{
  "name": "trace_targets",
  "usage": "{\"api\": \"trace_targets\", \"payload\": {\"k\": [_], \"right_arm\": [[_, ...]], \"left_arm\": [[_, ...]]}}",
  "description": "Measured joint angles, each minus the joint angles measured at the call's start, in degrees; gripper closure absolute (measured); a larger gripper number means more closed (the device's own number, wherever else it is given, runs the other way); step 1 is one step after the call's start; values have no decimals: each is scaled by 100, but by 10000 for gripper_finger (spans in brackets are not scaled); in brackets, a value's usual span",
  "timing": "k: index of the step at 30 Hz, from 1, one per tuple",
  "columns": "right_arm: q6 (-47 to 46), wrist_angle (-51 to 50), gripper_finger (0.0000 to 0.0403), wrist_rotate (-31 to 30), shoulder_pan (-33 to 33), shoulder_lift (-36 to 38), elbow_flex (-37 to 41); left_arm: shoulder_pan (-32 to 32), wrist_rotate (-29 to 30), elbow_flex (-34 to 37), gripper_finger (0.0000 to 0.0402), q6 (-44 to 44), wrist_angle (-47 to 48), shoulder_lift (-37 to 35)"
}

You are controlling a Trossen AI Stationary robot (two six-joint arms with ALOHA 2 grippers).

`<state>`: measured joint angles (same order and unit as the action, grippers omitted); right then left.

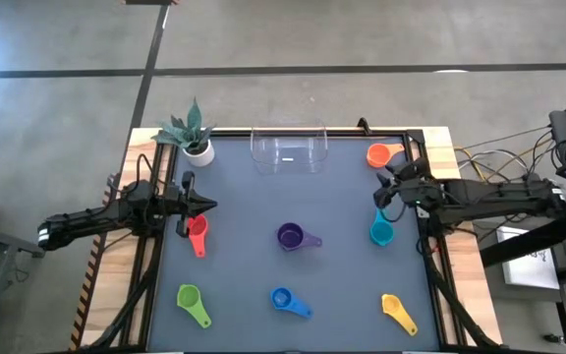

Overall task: Nest measuring cups in basket
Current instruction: Stack the orange measuring cup on top of the purple measuring cup

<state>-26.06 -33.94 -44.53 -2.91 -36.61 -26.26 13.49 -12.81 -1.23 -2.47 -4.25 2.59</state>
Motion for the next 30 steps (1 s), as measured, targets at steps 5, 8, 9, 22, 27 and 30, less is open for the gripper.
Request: {"api": "trace_targets", "payload": {"k": [5, 8, 9, 22, 27, 30], "right_arm": [[151, 76, 235, 1, -584, -595, 0], [355, 234, 235, 236, -1112, -1016, 1], [419, 298, 234, 392, -1327, -1147, -24], [1694, 1219, 247, 1929, -3046, -2301, -608], [1777, 1182, 248, 1932, -3056, -2420, -770], [1774, 997, 248, 2153, -3237, -2540, -940]], "left_arm": [[0, 0, 2, 400, 0, 0, 0], [0, 0, 1, 400, 0, 0, 0], [1, 1, 1, 400, 0, 0, 0], [0, 1, 2, 400, 1, -1, 0], [1, 1, 0, 400, 1, 0, 0], [0, 0, 2, 400, 0, 1, 1]]}}
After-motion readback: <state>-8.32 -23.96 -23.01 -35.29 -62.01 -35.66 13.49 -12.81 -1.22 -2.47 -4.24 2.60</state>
